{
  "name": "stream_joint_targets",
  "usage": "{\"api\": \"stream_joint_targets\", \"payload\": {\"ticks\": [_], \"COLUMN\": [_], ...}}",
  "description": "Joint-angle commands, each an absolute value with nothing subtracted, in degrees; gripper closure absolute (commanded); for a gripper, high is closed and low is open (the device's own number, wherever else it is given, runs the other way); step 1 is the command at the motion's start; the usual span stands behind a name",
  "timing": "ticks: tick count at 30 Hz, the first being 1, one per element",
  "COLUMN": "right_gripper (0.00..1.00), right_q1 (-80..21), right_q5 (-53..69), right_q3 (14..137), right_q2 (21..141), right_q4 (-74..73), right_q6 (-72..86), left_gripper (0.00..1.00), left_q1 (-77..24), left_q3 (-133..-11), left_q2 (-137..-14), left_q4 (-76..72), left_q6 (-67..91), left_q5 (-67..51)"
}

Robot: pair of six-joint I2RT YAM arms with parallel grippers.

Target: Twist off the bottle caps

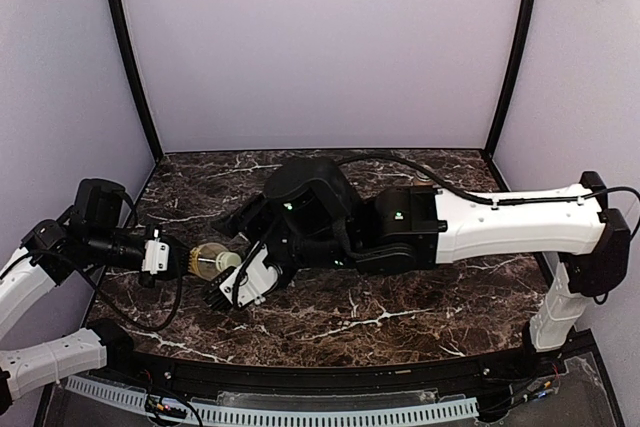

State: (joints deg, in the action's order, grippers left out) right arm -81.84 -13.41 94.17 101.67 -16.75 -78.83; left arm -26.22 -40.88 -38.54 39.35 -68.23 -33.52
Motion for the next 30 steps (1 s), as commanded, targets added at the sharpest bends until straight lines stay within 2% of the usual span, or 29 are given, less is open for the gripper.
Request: {"api": "stream_joint_targets", "payload": {"ticks": [1, 2, 3, 4, 9, 17, 22, 30], "right_gripper": [0.25, 0.2, 0.09, 0.02, 0.02, 0.01, 0.01, 0.03], "right_q1": [-81.8, -81.8, -81.8, -81.7, -80.3, -73.2, -71.2, -64.4], "right_q5": [-13.9, -13.1, -12.1, -11.2, -7.7, -4.6, -4.2, -6.4], "right_q3": [92.7, 92.4, 92.2, 92.2, 94.4, 100.9, 100.1, 94.1], "right_q2": [100.4, 99.9, 99.4, 98.8, 97.2, 99.0, 99.2, 93.8], "right_q4": [-12.6, -12.3, -12.1, -12.0, -10.8, -4.8, -3.4, -5.1], "right_q6": [-76.6, -75.6, -74.3, -72.7, -58.5, -18.9, -10.4, 2.5], "left_gripper": [0.73, 0.74, 0.74, 0.74, 0.73, 0.74, 0.73, 0.73], "left_q1": [-26.3, -26.3, -26.3, -26.3, -26.3, -26.3, -26.3, -26.2], "left_q3": [-41.3, -41.2, -40.9, -40.7, -39.6, -37.7, -37.9, -38.0], "left_q2": [-38.3, -38.4, -38.5, -38.5, -38.5, -38.6, -38.5, -38.5], "left_q4": [37.6, 35.5, 34.2, 31.3, 22.8, 14.4, 13.8, 10.4], "left_q6": [-64.1, -61.7, -60.5, -57.9, -51.0, -47.6, -45.7, -32.5], "left_q5": [-32.9, -31.8, -31.1, -29.6, -25.5, -19.5, -19.4, -18.0]}}
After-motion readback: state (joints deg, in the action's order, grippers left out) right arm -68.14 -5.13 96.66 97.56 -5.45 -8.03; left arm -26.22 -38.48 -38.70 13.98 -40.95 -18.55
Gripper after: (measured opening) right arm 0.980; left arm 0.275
